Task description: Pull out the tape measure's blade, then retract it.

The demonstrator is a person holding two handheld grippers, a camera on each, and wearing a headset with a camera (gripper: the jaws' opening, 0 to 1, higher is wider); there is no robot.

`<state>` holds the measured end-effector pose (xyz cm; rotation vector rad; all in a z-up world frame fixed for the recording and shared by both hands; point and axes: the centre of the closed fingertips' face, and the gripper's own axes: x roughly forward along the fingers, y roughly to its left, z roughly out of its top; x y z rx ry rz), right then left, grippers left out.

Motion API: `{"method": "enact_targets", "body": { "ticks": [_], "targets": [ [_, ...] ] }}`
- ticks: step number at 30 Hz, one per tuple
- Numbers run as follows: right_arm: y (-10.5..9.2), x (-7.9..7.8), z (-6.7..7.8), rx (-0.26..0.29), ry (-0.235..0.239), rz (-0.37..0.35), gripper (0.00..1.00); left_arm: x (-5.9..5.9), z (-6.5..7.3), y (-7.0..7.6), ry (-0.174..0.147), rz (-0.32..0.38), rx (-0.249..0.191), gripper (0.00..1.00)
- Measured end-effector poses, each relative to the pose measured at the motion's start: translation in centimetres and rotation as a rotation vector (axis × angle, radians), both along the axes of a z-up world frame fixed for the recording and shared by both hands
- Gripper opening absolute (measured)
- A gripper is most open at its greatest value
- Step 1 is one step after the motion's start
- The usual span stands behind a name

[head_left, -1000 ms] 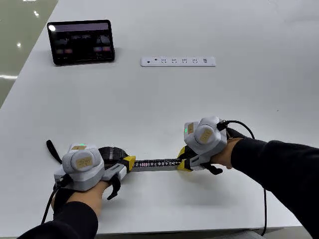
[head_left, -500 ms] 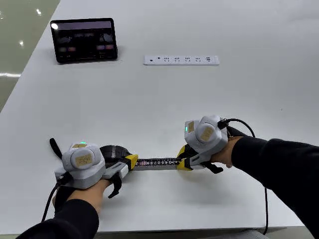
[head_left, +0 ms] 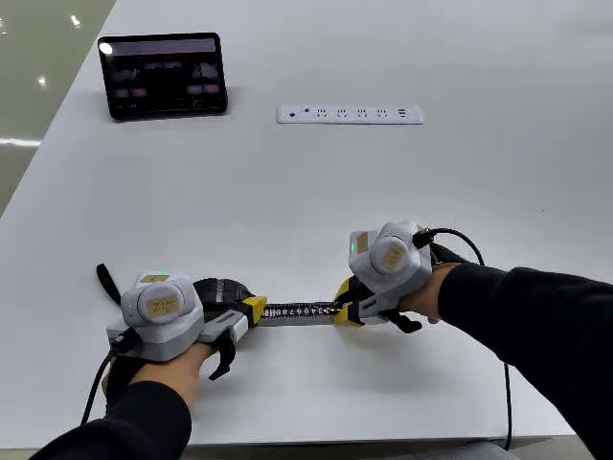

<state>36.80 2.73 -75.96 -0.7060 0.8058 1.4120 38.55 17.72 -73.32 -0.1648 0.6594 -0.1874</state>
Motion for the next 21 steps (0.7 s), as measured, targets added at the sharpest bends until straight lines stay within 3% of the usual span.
{"method": "enact_targets", "body": {
  "ticks": [2,21],
  "targets": [
    [0.2,0.1,0.0,0.013,0.017,-0.020,0.10,0.0,0.0,0.0,0.001,0.001,-0.004,0.63],
    [2.4,0.1,-0.2,0.039,0.012,-0.041,0.10,-0.1,0.0,0.1,0.003,0.001,-0.008,0.63]
  ]
}}
